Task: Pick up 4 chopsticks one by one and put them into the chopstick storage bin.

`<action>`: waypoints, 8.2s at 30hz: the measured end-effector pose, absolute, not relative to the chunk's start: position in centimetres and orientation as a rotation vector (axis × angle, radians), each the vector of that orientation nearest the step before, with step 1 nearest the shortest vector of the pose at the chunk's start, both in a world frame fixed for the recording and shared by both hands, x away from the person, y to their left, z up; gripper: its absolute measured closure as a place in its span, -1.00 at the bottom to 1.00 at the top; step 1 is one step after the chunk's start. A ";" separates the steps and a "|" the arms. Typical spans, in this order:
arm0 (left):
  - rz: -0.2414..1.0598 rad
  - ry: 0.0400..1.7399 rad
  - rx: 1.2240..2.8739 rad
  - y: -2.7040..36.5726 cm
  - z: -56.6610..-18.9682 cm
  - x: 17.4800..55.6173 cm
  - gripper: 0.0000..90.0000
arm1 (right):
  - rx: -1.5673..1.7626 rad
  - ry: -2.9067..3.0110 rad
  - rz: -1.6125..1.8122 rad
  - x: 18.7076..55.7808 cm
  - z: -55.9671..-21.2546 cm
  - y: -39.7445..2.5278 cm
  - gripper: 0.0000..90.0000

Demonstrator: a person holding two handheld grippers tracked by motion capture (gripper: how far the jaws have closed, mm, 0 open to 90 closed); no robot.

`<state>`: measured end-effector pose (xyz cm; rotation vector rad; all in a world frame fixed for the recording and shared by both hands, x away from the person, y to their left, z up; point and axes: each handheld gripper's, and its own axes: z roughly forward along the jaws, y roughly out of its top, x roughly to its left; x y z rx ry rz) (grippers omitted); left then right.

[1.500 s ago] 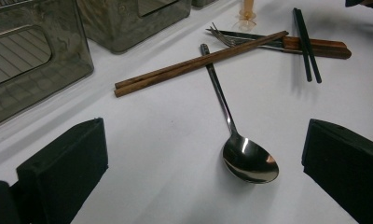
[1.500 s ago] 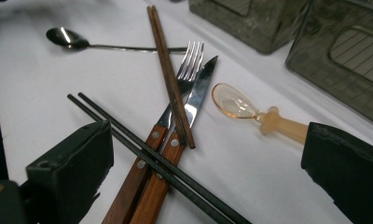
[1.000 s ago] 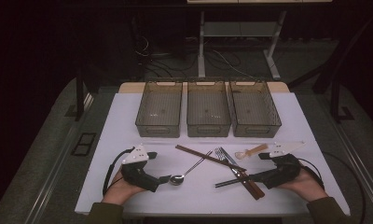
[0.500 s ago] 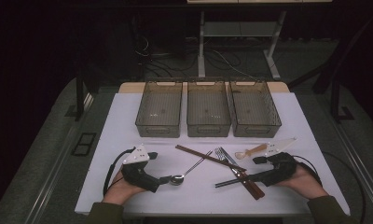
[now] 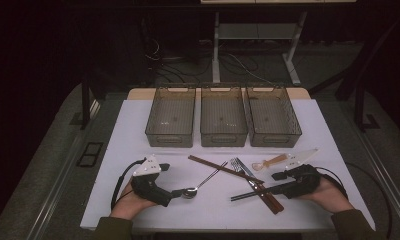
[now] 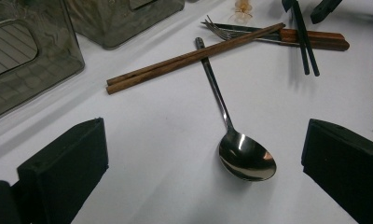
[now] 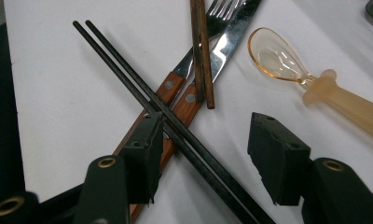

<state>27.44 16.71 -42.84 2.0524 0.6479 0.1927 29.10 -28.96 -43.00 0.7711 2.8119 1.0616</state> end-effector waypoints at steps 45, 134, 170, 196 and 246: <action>0.186 0.644 2.064 16.6 -43.0 27.4 -1.00 | 0.737 2.903 0.993 28.9 -43.7 -28.8 0.39; 0.178 0.637 2.082 16.6 -43.0 27.4 -1.00 | 0.795 2.774 1.059 27.0 -42.1 -32.9 0.59; 0.176 0.636 2.085 16.5 -43.1 27.4 -1.00 | 0.754 2.840 1.012 26.9 -42.9 -32.4 0.77; 0.176 0.636 2.089 16.5 -43.1 27.4 -1.00 | 0.745 2.849 0.986 27.3 -43.2 -32.1 0.77; 0.177 0.625 2.091 16.4 -43.4 27.2 -1.00 | 0.608 2.864 0.899 27.5 -43.7 -31.2 0.90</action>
